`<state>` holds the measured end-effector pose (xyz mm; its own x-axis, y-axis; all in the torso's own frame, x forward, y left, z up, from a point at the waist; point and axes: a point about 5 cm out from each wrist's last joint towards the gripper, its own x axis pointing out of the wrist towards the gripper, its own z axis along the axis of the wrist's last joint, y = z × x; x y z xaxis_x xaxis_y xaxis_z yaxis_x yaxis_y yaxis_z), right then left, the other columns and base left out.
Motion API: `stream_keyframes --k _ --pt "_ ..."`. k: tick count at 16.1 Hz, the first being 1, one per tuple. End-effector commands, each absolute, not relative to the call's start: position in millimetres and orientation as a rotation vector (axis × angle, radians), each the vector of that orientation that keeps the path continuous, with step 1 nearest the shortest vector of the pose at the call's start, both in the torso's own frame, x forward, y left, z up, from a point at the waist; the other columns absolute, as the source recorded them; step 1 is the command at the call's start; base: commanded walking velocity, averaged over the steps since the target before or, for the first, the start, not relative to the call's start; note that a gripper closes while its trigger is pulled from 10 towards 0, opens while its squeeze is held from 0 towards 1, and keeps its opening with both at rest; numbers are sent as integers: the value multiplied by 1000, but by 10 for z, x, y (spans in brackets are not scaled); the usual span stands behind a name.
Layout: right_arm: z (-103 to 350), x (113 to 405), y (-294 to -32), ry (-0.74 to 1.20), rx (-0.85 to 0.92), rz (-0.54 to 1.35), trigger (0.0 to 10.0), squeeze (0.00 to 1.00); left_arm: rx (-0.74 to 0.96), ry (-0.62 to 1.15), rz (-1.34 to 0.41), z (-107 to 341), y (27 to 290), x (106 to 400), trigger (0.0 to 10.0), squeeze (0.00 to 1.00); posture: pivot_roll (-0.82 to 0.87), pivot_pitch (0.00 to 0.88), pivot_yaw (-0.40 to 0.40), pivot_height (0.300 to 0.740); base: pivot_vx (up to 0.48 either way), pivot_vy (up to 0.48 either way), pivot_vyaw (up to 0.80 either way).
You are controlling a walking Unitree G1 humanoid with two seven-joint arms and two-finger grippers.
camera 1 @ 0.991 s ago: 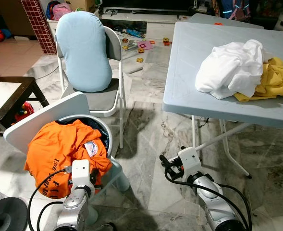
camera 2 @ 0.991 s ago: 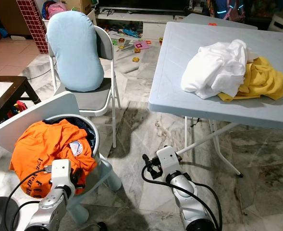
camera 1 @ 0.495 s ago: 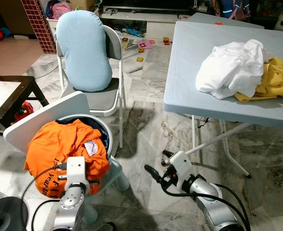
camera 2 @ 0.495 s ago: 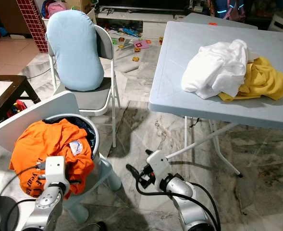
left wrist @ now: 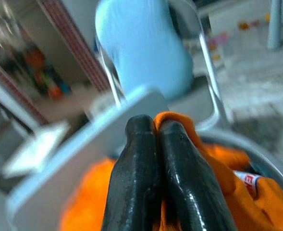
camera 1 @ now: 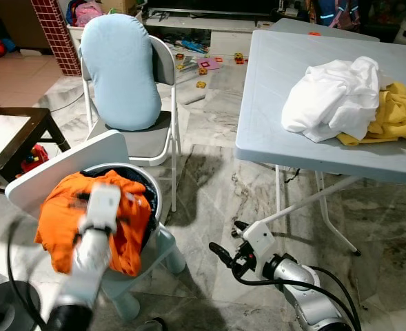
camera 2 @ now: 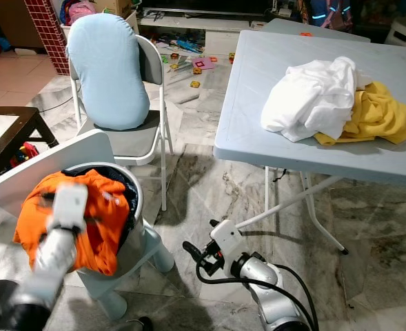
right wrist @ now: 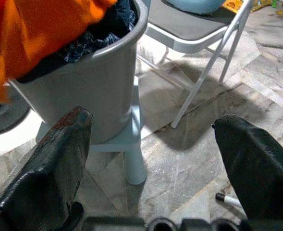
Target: Hang hanger
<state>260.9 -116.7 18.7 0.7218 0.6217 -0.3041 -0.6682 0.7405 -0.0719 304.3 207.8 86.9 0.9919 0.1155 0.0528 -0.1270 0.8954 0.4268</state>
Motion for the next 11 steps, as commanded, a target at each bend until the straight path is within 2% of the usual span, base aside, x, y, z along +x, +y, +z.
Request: stream_keyframes --k 1,4,5,8,11 --pt "197 2623 -1150 259 -189 716 10000 0 504 -76 92 975 2038 3082 0 0 36 83 -9 740 0 0 0" --pt "177 2597 -1098 259 -207 729 10000 0 577 -70 -85 957 1811 3160 0 0 32 83 -8 740 0 0 0" --pt "167 2582 -1081 259 -221 738 10000 0 539 55 -195 750 1678 3122 0 0 29 83 -7 740 0 0 0" --pt "167 2580 -1088 259 -239 737 10000 0 553 241 -427 346 1447 2846 0 0 18 84 -6 740 0 0 0" --pt "160 2576 -1108 264 -252 729 10000 0 592 392 -519 70 1428 2618 0 0 16 86 -8 740 0 0 0"
